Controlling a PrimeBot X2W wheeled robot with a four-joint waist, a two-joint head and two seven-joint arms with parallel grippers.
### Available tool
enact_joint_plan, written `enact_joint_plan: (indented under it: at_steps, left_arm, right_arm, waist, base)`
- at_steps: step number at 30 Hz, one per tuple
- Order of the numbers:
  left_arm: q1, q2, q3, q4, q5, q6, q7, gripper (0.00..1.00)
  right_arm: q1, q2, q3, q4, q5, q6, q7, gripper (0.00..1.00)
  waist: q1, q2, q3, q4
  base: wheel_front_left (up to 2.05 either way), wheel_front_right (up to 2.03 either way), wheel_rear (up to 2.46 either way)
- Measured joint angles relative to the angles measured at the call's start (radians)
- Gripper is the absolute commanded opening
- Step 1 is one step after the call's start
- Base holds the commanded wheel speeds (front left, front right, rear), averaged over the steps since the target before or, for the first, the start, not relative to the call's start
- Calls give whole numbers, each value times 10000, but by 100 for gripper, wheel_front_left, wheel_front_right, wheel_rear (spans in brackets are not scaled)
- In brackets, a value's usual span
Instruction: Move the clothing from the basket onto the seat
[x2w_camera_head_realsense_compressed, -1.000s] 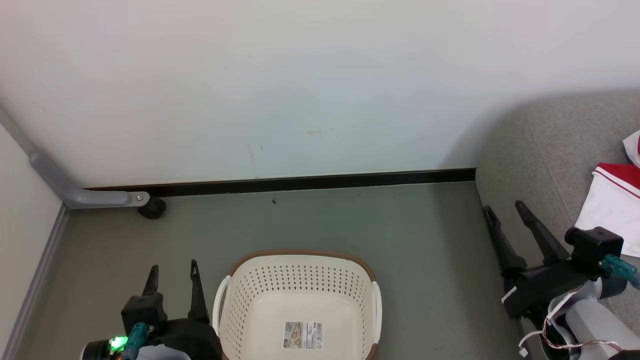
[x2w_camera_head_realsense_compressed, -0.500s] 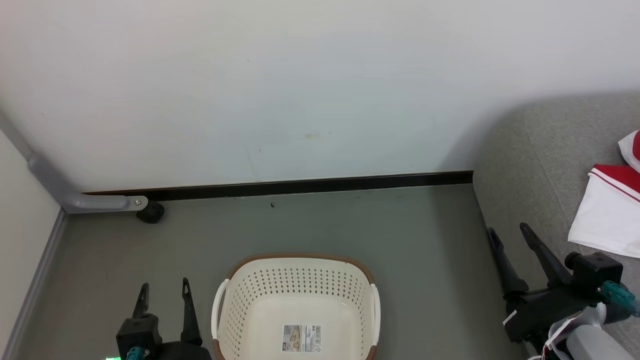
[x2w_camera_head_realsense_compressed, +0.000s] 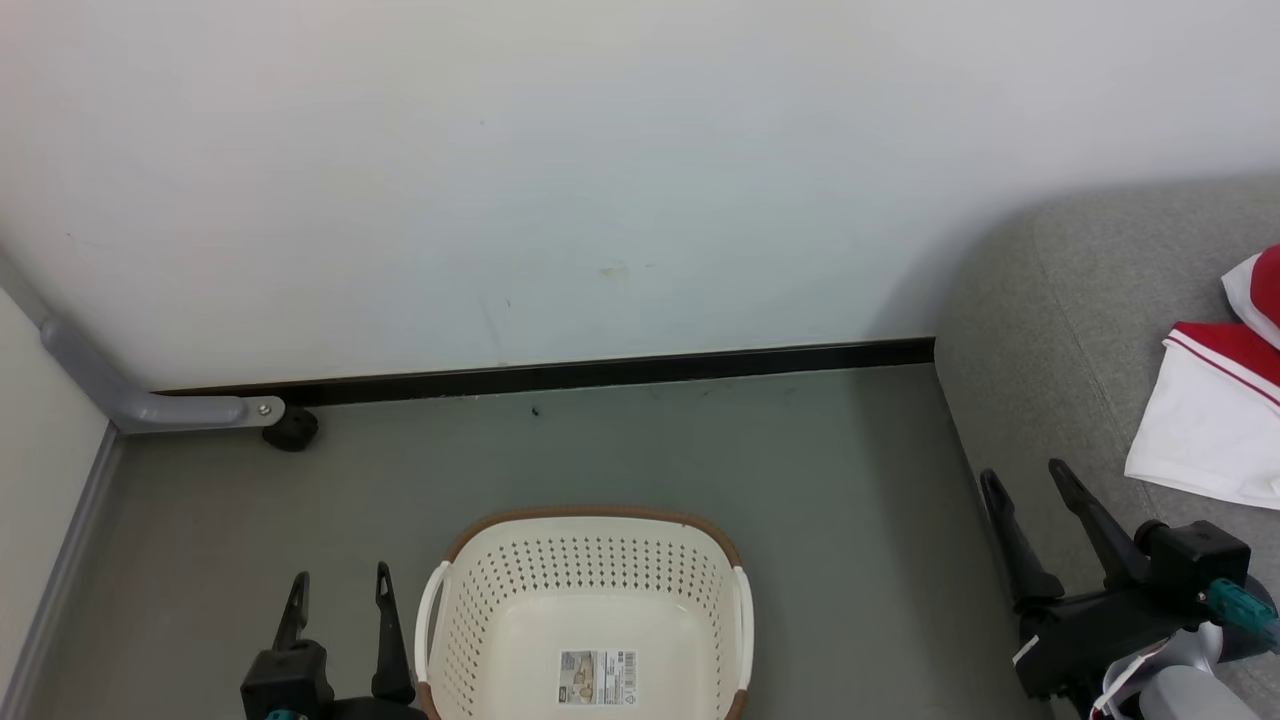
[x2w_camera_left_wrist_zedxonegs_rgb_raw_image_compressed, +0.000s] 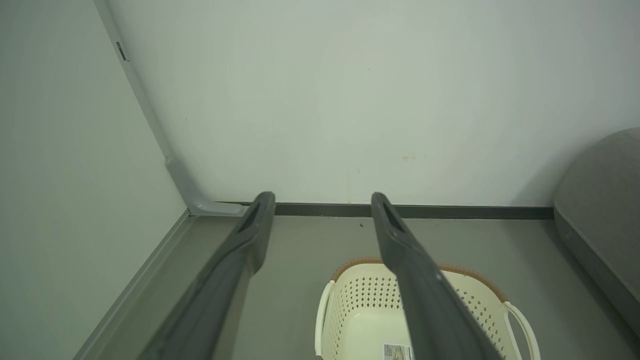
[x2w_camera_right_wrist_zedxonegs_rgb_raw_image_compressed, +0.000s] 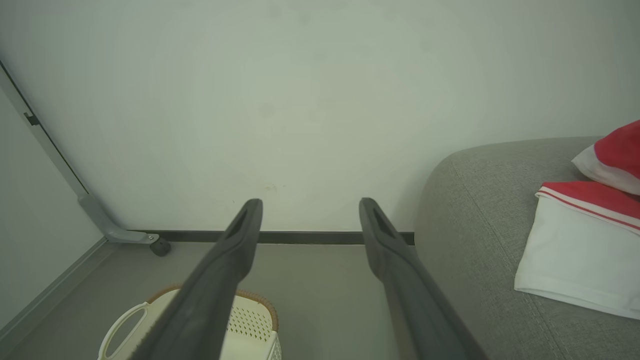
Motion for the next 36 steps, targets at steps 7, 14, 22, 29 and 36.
enact_joint_plan:
  at_steps: [7,14,22,29,36]
  left_arm:
    - [7,-4,6,-136,10,0,0,100]
    - [11,-8,-8,-234,82,-2,0,100]
    - [328,-117,-56,341,-42,-15,42,0]
    - [402,-127,94,464,-577,-115,240,0]
    - [386,-127,205,497,-1590,-293,518,0]
  right_arm:
    - [5,15,-217,-94,-178,-31,0,100]
    - [5,94,-430,-150,-268,-31,0,100]
    - [510,439,-307,397,-270,-29,15,0]
    - [620,564,-619,437,334,-13,276,0]
    - [620,700,-890,405,1055,33,537,0]
  waist:
    - [0,0,24,-2]
    - [0,0,39,11]
    - [0,0,38,11]
    - [0,0,40,-29]
    - [0,0,39,-61]
  base:
    - [0,0,0]
    - [0,0,0]
    - [0,0,0]
    - [0,0,0]
    - [0,0,0]
